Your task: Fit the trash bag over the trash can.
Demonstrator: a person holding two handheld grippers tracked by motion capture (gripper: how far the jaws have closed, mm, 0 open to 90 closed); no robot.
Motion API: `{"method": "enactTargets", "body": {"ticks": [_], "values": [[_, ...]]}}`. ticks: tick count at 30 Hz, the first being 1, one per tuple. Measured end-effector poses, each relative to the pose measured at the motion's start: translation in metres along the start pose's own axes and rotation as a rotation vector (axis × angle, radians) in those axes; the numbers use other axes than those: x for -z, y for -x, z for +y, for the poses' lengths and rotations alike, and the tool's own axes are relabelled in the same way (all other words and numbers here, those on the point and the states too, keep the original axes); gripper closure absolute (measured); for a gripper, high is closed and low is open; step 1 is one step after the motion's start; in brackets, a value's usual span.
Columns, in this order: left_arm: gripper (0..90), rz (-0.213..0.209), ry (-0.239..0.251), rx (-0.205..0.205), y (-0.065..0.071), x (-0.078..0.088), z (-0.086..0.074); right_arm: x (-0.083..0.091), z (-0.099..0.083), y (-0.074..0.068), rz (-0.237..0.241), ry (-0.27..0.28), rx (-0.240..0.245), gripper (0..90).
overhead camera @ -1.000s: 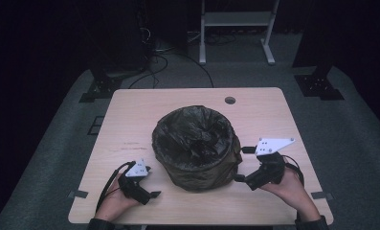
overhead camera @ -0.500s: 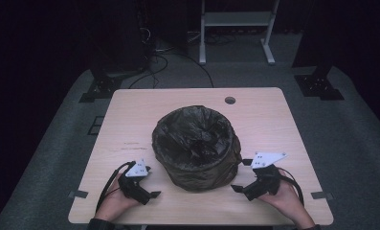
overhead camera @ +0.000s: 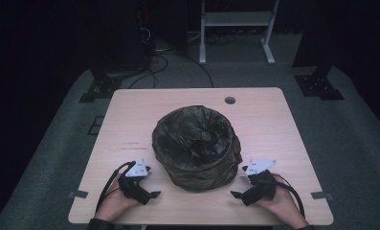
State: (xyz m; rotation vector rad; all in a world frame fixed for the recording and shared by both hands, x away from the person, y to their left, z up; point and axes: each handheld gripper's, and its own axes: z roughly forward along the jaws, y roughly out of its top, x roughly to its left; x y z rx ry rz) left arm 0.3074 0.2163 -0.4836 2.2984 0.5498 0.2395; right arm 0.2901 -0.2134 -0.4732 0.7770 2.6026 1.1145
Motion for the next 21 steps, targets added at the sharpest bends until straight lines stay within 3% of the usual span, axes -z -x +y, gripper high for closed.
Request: {"method": "enactTargets", "body": {"ticks": [12, 21], "values": [[0.0, 0.0, 0.0, 0.0, 0.0, 0.0, 0.0, -0.007, -0.008, 0.0, -0.045, -0.025, 0.007, 0.0], [0.0, 0.0, 0.0, 0.0, 0.0, 0.0, 0.0, -0.008, -0.012, 0.003, -0.037, -0.021, -0.015, 0.0]]}}
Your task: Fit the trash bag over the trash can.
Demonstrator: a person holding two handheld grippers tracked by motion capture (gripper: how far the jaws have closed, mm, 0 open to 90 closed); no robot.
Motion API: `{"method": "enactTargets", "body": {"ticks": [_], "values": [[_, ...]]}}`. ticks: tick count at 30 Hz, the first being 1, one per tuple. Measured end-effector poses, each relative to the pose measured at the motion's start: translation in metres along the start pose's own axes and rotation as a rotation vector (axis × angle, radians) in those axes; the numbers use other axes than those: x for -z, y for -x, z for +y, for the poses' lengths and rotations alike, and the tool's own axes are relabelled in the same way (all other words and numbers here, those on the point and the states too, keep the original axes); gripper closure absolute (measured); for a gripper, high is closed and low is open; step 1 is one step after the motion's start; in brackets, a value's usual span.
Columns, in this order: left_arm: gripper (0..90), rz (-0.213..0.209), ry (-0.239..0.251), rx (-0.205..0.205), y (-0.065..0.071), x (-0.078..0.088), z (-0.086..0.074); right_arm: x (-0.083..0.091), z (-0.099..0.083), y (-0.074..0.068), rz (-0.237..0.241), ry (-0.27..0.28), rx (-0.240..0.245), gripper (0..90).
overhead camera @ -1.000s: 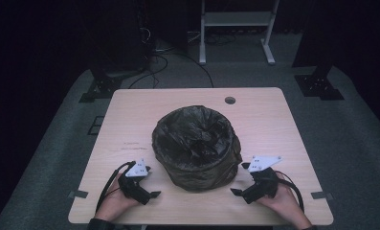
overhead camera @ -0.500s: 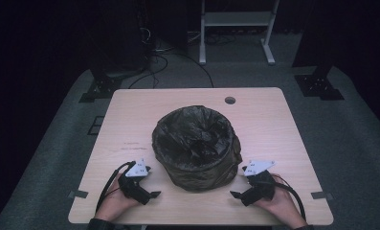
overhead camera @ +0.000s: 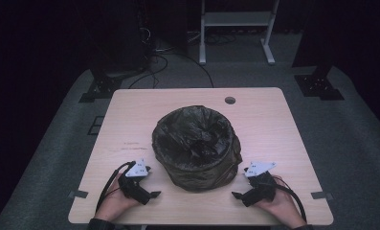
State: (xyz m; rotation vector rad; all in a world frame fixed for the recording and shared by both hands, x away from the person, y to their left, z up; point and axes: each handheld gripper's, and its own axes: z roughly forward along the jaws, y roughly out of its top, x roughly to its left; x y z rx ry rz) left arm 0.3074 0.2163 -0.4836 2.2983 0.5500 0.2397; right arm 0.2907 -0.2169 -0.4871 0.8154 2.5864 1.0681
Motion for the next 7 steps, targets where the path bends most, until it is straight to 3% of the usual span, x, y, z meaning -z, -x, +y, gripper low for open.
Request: {"method": "enactTargets", "body": {"ticks": [7], "values": [[0.0, 0.0, 0.0, 0.0, 0.0, 0.0, 0.0, -0.0002, -0.0003, 0.0001, 0.004, 0.002, 0.0, 0.0]]}}
